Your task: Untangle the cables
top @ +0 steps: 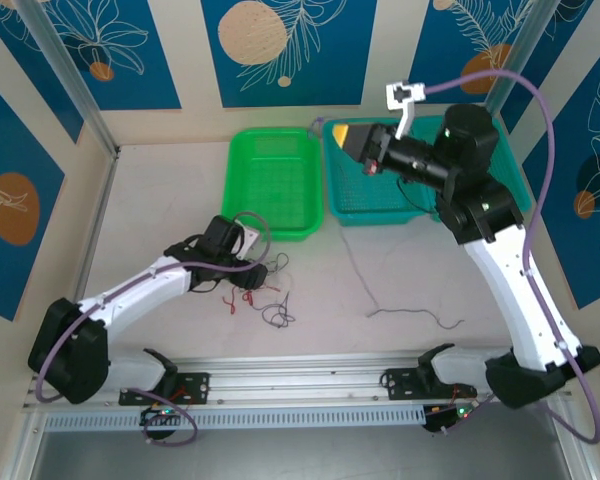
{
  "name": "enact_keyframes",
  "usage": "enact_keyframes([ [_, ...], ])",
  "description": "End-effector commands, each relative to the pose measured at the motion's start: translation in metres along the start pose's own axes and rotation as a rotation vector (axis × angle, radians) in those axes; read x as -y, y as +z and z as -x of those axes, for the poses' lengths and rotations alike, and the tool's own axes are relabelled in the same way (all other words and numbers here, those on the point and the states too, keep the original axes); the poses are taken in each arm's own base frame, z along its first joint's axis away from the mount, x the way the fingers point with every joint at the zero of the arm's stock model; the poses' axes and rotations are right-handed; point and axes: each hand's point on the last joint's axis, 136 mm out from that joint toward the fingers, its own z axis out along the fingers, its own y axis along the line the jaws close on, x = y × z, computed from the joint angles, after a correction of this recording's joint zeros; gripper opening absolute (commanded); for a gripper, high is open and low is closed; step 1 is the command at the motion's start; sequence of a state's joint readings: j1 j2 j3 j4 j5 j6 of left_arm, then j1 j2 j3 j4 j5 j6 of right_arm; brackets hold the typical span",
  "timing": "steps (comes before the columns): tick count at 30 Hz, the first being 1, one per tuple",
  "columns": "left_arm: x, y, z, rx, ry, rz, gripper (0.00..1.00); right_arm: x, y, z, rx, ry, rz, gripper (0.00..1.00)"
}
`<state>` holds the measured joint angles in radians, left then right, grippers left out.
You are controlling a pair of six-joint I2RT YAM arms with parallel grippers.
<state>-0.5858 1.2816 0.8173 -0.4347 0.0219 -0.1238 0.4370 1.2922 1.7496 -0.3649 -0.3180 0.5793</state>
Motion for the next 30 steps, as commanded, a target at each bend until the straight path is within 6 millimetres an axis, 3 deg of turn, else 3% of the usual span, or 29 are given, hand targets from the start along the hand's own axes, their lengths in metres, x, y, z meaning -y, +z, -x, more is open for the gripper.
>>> enact_keyframes([
  [1,0.003,-0.02,0.01,0.124,0.001,-0.011,0.91,-0.023,0.025,0.049,0.09,-0.131,0.084,0.0],
  [4,0.011,-0.035,0.013,0.232,-0.009,-0.067,1.0,-0.037,0.046,0.093,0.174,-0.193,0.144,0.0],
  [7,0.009,-0.046,0.007,0.274,-0.021,-0.063,1.0,-0.035,0.066,0.131,0.263,-0.195,0.17,0.0],
  [9,0.006,-0.05,0.001,0.282,-0.031,-0.049,1.0,-0.017,0.087,0.136,0.282,-0.152,0.176,0.0],
  [11,0.006,-0.054,-0.002,0.294,-0.04,-0.052,1.0,0.006,0.111,0.125,0.254,-0.097,0.169,0.0],
  [14,0.004,-0.057,-0.007,0.318,-0.066,-0.051,1.0,0.059,0.164,0.079,0.146,-0.07,0.097,0.0],
  [17,0.003,-0.06,-0.01,0.324,-0.069,-0.047,1.0,0.118,0.203,0.015,-0.01,-0.009,-0.025,0.0],
  [20,0.0,-0.062,-0.012,0.321,-0.071,-0.028,1.0,0.166,0.228,-0.047,-0.15,0.061,-0.135,0.0],
  [25,-0.004,-0.064,-0.011,0.331,-0.08,-0.007,1.0,0.241,0.25,-0.149,-0.364,0.097,-0.338,0.02],
  [26,-0.004,-0.064,-0.011,0.332,-0.081,-0.006,1.0,0.252,0.25,-0.162,-0.389,0.112,-0.368,0.08],
  [27,-0.004,-0.065,-0.01,0.334,-0.082,-0.006,1.0,0.263,0.25,-0.174,-0.413,0.134,-0.398,0.21],
  [29,-0.005,-0.066,-0.01,0.332,-0.084,-0.003,1.0,0.273,0.245,-0.177,-0.422,0.159,-0.45,0.52],
  [30,-0.005,-0.066,-0.01,0.329,-0.084,-0.003,1.0,0.271,0.243,-0.172,-0.419,0.152,-0.451,0.63],
])
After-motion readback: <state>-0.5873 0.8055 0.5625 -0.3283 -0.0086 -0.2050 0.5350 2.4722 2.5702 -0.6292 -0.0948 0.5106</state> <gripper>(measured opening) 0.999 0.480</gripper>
